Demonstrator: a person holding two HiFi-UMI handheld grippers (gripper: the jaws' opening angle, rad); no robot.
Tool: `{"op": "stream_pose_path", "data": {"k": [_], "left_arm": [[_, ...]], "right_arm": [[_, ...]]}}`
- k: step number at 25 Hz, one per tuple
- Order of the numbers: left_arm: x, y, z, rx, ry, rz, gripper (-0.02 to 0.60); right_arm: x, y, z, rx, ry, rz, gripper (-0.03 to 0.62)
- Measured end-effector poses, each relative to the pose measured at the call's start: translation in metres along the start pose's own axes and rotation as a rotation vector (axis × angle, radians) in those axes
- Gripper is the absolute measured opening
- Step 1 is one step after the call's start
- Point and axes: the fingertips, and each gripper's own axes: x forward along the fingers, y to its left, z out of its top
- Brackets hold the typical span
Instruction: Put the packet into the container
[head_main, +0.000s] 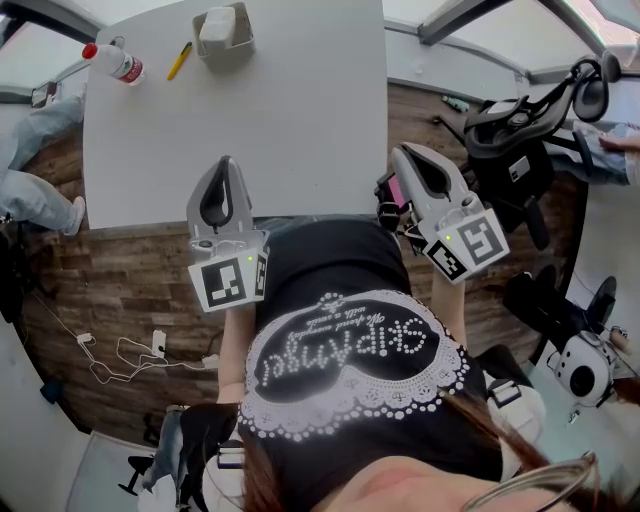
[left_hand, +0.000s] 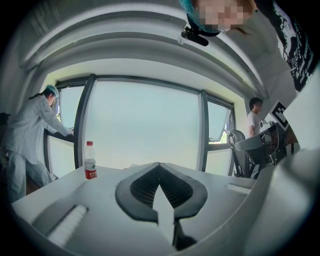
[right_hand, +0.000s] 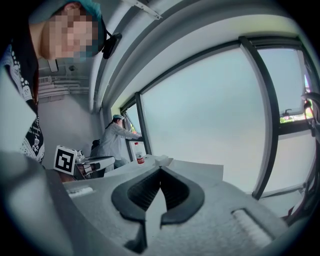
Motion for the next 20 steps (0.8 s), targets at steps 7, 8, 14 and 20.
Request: {"op": "stream_pose_path", "data": {"k": [7,8,14,20], "left_arm": [[-0.0001,0.0018,0.0012,-0.008,-0.003,0.005,-0.006],[-0.0004,0.0015,0.0011,-0.009,-0.002,0.005,-0.006],[-0.0013,0.0022,0.0007,-0.007,-0.002,0.008,-0.006],[-0.0026,0.001,0.0006,-0.005,0.0,0.01,-0.006]], "right_arm": [[0.0024,0.0027,0.0003,0.001,0.002,0.012,-0.005],[0.0019,0.0023,0.0003,0.002,0.001,0.01,-0.005],[0.0024,0.0025,0.0,0.003,0.0,0.009,-0.005],[0.0024,0.0043,0.0001,0.0,-0.003,0.019,-0.005]]}}
